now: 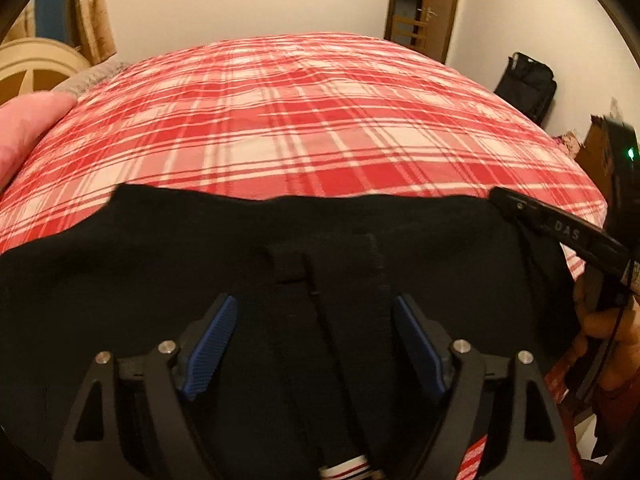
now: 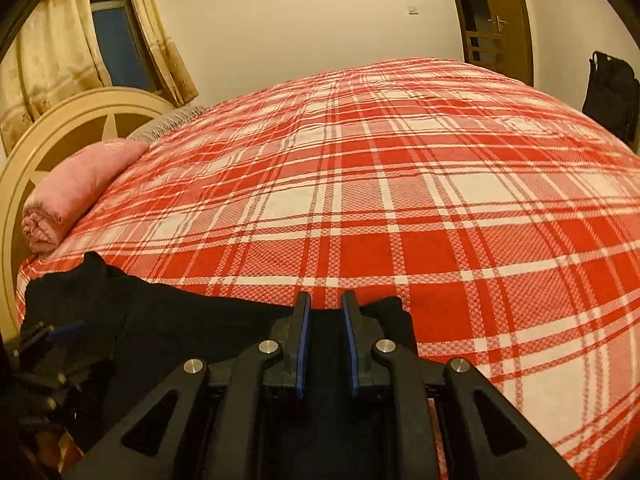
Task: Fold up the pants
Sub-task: 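Grasp the pants leg end with the left gripper and lift it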
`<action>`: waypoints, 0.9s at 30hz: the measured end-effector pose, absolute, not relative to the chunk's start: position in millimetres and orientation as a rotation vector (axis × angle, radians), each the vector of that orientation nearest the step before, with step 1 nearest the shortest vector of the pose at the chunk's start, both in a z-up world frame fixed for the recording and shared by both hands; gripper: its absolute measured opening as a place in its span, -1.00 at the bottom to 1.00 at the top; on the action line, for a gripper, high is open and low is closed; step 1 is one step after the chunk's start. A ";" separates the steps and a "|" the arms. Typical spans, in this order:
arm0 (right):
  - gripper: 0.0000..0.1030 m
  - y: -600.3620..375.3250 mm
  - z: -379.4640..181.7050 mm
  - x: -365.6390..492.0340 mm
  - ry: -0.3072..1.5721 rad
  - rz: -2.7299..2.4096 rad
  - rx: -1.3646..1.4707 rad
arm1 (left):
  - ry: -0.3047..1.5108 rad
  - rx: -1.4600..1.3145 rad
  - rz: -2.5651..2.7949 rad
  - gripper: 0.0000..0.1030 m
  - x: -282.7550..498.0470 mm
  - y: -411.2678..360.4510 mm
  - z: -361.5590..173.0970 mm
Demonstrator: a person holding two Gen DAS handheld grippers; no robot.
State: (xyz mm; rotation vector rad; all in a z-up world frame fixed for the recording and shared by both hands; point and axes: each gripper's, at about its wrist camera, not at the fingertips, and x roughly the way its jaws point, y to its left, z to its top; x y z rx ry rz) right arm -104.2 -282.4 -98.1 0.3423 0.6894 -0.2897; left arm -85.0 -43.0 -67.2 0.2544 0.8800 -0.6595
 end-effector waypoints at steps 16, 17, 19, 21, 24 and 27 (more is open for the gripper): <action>0.05 -162.9 -26.8 -107.0 0.504 0.037 0.270 | 0.715 -0.360 0.220 0.82 -42.2 292.1 -62.5; 0.05 -156.5 -28.6 -104.7 0.515 0.046 0.267 | 0.727 -0.389 0.235 0.82 -40.8 300.9 -68.3; 0.05 -146.0 -33.0 -101.3 0.540 0.071 0.265 | 0.749 -0.449 0.237 0.82 -37.0 309.7 -79.5; 0.05 -140.0 -36.4 -100.5 0.557 0.080 0.256 | 0.775 -0.524 0.228 0.82 -32.9 314.9 -94.9; 0.05 -136.2 -36.7 -101.4 0.568 0.070 0.248 | 0.802 -0.617 0.194 0.82 -25.5 314.7 -111.3; 0.05 -141.8 -33.9 -104.9 0.564 0.039 0.256 | 0.783 -0.645 0.184 0.83 -23.7 308.4 -113.0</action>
